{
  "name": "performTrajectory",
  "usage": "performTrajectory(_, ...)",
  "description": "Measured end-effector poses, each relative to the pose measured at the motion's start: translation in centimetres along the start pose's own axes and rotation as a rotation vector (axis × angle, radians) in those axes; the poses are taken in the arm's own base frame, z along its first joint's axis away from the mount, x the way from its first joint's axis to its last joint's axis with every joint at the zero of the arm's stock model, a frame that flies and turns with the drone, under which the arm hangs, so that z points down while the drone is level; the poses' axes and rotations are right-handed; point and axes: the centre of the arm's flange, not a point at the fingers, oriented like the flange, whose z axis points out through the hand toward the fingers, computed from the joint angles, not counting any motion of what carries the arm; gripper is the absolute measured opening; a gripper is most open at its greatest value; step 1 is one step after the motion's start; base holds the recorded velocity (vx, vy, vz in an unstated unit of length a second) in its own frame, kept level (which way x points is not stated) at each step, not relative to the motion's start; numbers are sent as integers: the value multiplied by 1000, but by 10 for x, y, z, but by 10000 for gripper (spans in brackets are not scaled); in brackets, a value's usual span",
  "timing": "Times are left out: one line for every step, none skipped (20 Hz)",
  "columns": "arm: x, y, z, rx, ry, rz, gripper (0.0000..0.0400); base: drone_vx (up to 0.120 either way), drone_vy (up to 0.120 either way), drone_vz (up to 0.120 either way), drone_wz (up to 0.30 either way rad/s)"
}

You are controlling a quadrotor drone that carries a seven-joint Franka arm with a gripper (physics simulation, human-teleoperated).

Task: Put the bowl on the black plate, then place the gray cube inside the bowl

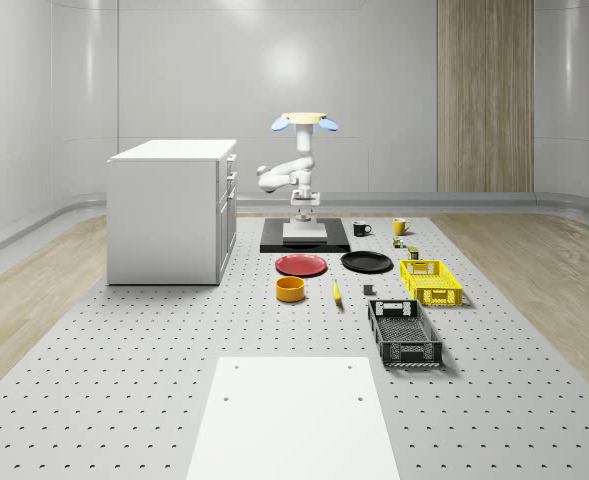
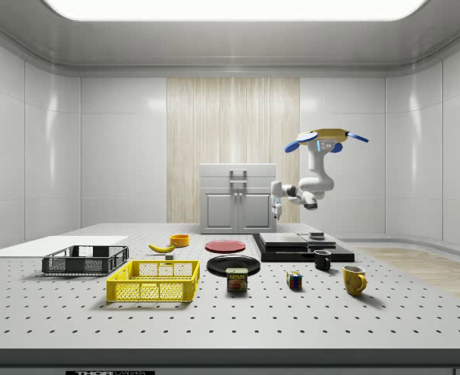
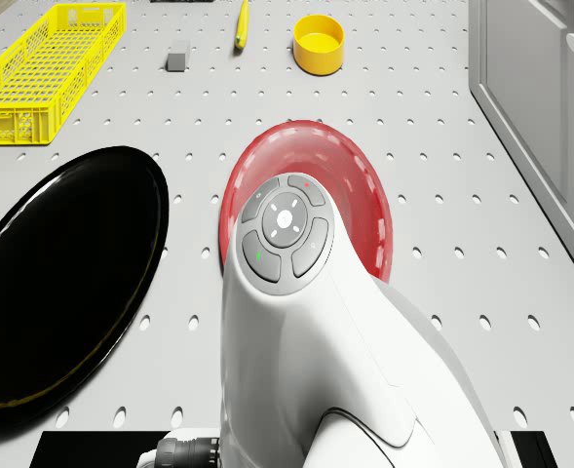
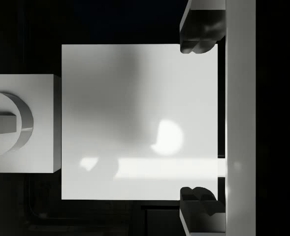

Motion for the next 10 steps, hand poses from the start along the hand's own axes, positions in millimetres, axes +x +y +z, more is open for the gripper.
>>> performTrajectory(0,0,0,0,0,0,400,120,0,0,0)
performTrajectory(0,0,0,0,0,0,400,120,0,0,0)
performTrajectory(0,0,0,0,0,0,400,120,0,0,0)
performTrajectory(0,0,0,0,0,0,400,120,0,0,0)
performTrajectory(0,0,0,0,0,0,400,120,0,-40,0)
performTrajectory(0,0,0,0,0,0,400,120,0,-120,0)
performTrajectory(0,0,0,0,0,0,400,120,0,-120,0)
performTrajectory(0,0,0,0,0,0,400,120,0,-120,0)
performTrajectory(0,0,0,0,0,0,400,120,0,-120,0)
performTrajectory(0,0,0,0,0,0,400,120,0,-120,0)
